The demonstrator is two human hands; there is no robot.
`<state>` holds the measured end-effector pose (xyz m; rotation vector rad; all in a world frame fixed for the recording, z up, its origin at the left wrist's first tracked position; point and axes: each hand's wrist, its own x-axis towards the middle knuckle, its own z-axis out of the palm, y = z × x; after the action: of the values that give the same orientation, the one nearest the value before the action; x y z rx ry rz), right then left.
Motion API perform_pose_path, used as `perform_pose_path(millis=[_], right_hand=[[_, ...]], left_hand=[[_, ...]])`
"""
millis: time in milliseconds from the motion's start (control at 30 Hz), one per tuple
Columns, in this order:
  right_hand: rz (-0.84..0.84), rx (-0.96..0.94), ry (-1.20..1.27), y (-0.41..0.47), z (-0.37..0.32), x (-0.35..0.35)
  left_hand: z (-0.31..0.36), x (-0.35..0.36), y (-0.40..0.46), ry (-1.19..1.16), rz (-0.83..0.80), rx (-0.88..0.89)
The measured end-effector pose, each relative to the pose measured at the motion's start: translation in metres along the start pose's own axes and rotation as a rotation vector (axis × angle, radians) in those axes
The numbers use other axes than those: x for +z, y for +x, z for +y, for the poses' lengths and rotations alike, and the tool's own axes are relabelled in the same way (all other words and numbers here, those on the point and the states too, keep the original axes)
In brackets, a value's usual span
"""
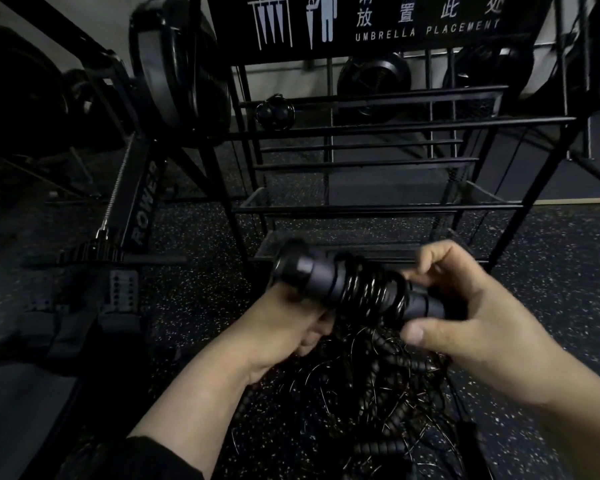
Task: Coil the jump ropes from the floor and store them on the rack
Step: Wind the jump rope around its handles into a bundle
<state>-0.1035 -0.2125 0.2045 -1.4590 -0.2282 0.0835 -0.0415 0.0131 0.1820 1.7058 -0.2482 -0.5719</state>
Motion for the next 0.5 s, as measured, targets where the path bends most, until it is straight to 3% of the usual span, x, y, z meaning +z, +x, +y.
perform_pose_path(millis=[100,500], right_hand=[[0.132,-0.009,-0.115,0.003,-0.002,-0.002],[0.25,0.053,-0.508,0.008,0.011,0.007]], left_hand=[[0.008,0.006,0.004,0.037,0.023,0.01],[0.007,0.009,0.006,0.234,0.069,-0.048]])
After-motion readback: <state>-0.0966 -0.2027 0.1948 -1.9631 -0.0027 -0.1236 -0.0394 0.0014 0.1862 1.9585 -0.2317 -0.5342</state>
